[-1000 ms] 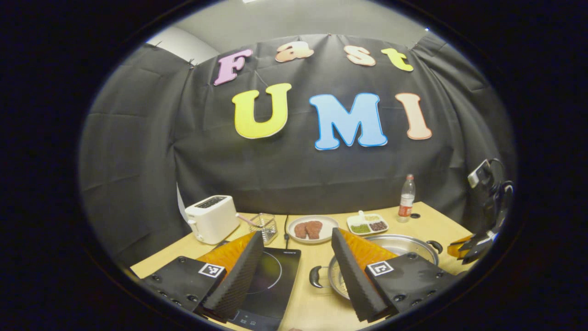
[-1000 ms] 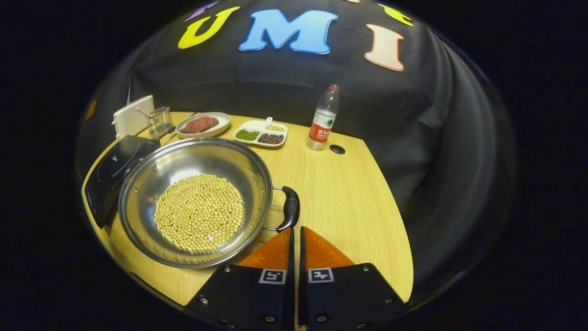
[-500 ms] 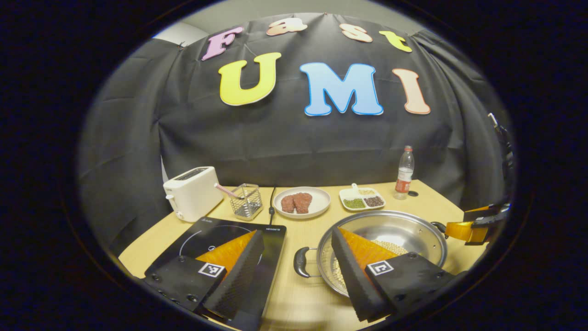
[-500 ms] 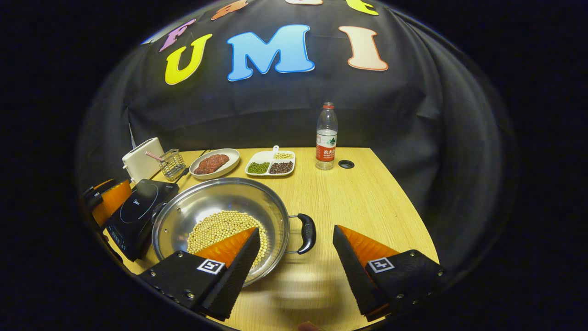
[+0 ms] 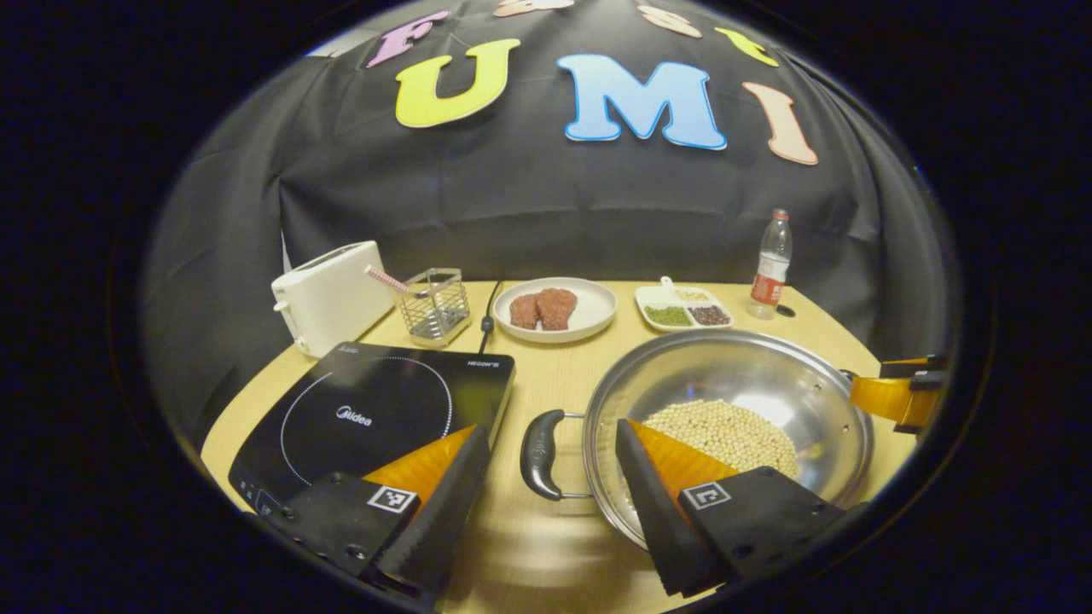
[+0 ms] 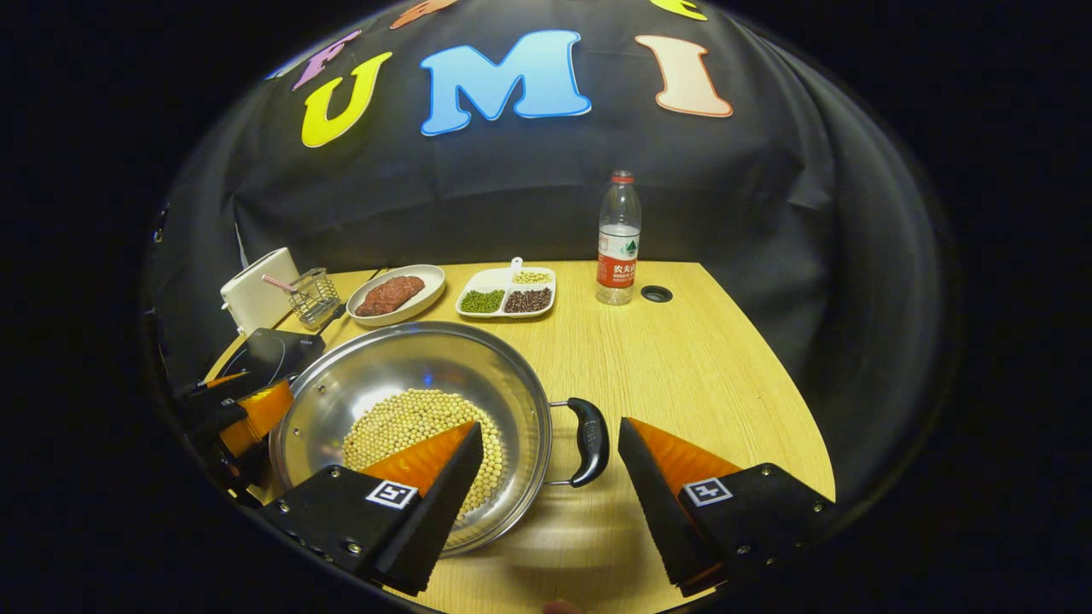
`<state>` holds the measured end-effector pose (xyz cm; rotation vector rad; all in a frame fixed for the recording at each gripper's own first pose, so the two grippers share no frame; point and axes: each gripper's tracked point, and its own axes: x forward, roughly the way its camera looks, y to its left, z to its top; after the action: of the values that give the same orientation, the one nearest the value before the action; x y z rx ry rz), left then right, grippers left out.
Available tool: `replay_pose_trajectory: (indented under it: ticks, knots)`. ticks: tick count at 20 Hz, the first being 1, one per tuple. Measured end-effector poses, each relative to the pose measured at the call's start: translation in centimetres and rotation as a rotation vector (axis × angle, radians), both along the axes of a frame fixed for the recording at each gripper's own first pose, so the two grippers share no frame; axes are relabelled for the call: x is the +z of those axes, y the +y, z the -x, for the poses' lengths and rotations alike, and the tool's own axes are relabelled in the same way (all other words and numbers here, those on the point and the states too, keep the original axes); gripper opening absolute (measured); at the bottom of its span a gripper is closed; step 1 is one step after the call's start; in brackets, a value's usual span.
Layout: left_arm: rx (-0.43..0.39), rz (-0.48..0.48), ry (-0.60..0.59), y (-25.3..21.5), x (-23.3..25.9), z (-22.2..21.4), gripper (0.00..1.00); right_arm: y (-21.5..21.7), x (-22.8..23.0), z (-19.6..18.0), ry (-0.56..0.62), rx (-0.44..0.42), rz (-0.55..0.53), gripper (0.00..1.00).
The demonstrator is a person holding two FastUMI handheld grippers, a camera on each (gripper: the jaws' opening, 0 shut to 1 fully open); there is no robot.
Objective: First push the handle of the pot to place it horizontally, then grasp the pot with both hands and set it on the induction cooktop.
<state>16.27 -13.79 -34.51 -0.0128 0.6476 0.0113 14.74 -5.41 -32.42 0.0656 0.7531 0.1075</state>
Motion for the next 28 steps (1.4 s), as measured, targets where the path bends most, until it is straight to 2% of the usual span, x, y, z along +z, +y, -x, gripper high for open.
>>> replay_pose_trajectory:
  ticks: [2, 9, 10, 11, 12, 13, 15, 16, 17, 20, 21, 22, 23, 24, 26, 27, 28]
  knots:
    - [0.01, 0.006, 0.023, 0.1, -0.9, -0.2, 0.98, -0.3, -0.8, -0.2, 0.016, 0.0, 0.017, 0.98]
    - [0.016, 0.008, 0.088, -0.1, -3.5, -0.4, 0.98, -0.8, -3.1, -0.6, 0.064, -0.019, 0.028, 0.98]
    - [0.012, 0.008, 0.091, -0.3, -3.6, -0.5, 1.0, -0.6, -3.3, -0.6, 0.071, -0.015, 0.027, 0.98]
    - [0.004, 0.012, 0.095, -0.5, -3.7, -0.5, 0.95, -0.8, -3.4, -0.5, 0.075, -0.015, 0.032, 0.96]
    - [0.002, 0.008, 0.1, -0.6, -4.0, -0.6, 1.0, -0.8, -3.6, -0.7, 0.079, -0.016, 0.034, 0.92]
    - [0.0, 0.005, 0.104, -0.6, -4.0, -0.6, 0.94, -0.9, -3.7, -0.7, 0.082, -0.017, 0.035, 0.84]
    - [-0.009, 0.003, 0.121, -1.0, -4.5, -0.5, 0.84, -0.6, -3.9, -0.7, 0.088, -0.01, 0.022, 0.73]
    - [-0.009, -0.001, 0.122, -1.1, -4.4, -0.5, 0.94, -0.5, -3.9, -0.7, 0.089, -0.012, 0.018, 0.73]
    - [-0.009, -0.009, 0.129, -1.1, -4.7, -0.6, 0.9, -0.5, -3.9, -0.9, 0.091, -0.01, 0.019, 0.64]
    - [0.005, -0.019, 0.133, -1.2, -4.8, -0.7, 0.78, -0.5, -4.0, -0.7, 0.097, -0.002, 0.015, 0.64]
    - [0.016, -0.019, 0.135, -1.2, -4.8, -0.8, 0.84, -0.5, -3.8, -0.6, 0.104, -0.004, 0.013, 0.61]
    - [0.023, -0.014, 0.134, -1.2, -4.8, -0.7, 0.78, -0.5, -3.9, -0.5, 0.116, -0.005, 0.007, 0.6]
    - [0.033, -0.006, 0.131, -1.2, -4.7, -0.5, 0.76, -0.4, -3.9, -0.7, 0.114, 0.007, 0.014, 0.55]
    - [0.041, 0.002, 0.127, -1.1, -4.8, -0.9, 0.74, -0.4, -3.8, -0.9, 0.114, 0.003, 0.014, 0.55]
    - [0.053, 0.01, 0.12, -1.2, -4.4, -0.6, 0.71, -0.5, -3.6, -0.7, 0.111, 0.006, 0.028, 0.43]
    - [0.056, 0.01, 0.116, -1.2, -4.3, -0.5, 0.69, -0.6, -3.7, -0.6, 0.118, 0.019, 0.039, 0.49]
    - [0.058, 0.012, 0.106, -1.3, -3.9, -0.6, 0.69, -0.6, -3.6, -0.7, 0.116, 0.017, 0.035, 0.43]
